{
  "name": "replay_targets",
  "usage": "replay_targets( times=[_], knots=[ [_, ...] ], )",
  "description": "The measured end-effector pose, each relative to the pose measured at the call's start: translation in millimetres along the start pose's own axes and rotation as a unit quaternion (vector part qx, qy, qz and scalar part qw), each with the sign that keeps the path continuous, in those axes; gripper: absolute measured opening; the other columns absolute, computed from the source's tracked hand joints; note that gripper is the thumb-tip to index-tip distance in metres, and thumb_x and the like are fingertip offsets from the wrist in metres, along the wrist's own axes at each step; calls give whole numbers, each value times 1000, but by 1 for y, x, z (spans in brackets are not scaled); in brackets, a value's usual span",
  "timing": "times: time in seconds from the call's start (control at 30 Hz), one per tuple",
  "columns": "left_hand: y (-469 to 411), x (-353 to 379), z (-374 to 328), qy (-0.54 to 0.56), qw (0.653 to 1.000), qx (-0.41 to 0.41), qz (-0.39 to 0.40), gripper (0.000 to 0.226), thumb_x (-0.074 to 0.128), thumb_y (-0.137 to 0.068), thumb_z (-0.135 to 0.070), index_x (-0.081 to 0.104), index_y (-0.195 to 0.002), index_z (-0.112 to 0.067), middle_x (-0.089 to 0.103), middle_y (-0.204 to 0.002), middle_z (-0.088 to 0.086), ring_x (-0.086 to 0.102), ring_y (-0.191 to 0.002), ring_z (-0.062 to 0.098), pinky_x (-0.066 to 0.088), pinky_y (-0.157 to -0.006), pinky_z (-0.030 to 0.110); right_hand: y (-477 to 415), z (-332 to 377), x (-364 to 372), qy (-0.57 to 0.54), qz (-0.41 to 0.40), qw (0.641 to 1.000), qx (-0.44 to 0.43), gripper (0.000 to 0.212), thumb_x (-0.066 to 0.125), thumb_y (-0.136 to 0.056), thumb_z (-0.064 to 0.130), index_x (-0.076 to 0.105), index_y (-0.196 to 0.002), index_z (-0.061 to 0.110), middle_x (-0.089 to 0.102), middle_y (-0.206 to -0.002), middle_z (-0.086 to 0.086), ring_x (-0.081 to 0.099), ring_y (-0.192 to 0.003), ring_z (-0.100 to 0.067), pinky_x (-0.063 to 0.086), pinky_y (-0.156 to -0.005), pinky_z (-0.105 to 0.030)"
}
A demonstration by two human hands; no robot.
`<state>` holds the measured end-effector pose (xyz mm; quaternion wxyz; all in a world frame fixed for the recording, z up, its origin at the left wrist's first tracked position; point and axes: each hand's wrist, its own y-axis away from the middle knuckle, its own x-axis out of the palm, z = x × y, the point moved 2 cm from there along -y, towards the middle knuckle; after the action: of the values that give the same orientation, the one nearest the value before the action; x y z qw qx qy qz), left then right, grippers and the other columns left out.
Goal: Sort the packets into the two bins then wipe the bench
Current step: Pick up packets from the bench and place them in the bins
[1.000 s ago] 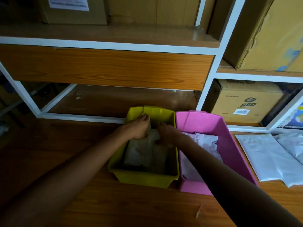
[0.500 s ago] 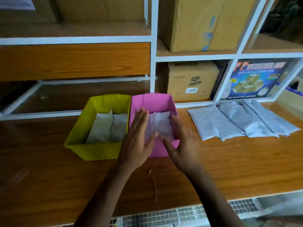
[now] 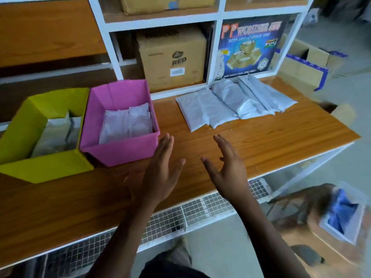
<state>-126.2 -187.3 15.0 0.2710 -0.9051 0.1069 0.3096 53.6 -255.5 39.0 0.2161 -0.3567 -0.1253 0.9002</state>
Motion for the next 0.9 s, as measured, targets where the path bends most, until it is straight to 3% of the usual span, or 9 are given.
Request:
replay_targets(
  times=[0.37,0.6,0.73,0.8,0.9],
  knots=[
    [-111,79,19,-25,1000,-1,-1,67,43,-93,-46,29,-148,-10,23,-157,6,17,-147,14,24,-117,33,-104,-94,-16,48,-10,998,25,60,59,-90,43,43,-142,18,40,-150,-7,46,-132,-24,51,-94,-46],
    [-195,116,47,-74,996,-43,-7,58,55,-94,-23,33,-146,-9,27,-156,8,21,-145,19,21,-116,31,-192,-129,-1,108,41,993,6,57,58,-92,39,46,-141,12,41,-150,-8,38,-138,-23,40,-106,-36],
    [-231,137,69,-108,991,-73,-17,49,55,-92,-16,45,-138,-3,37,-150,13,31,-141,26,28,-116,41,-242,-140,27,138,88,987,-5,53,57,-93,35,48,-139,12,38,-152,-9,37,-139,-25,41,-105,-39],
    [-244,152,81,-77,992,-99,-20,53,47,-92,-26,43,-139,-1,37,-149,16,31,-140,28,27,-116,42,-269,-150,47,157,109,981,-22,50,57,-92,32,50,-137,11,37,-152,-11,35,-140,-28,42,-106,-43],
    [-256,182,99,-24,981,-193,-12,65,43,-97,-40,23,-149,-7,23,-157,13,20,-145,25,19,-118,36,-298,-169,79,203,167,964,-47,53,53,-93,31,41,-141,12,23,-158,-13,17,-147,-29,32,-115,-46]
  ],
)
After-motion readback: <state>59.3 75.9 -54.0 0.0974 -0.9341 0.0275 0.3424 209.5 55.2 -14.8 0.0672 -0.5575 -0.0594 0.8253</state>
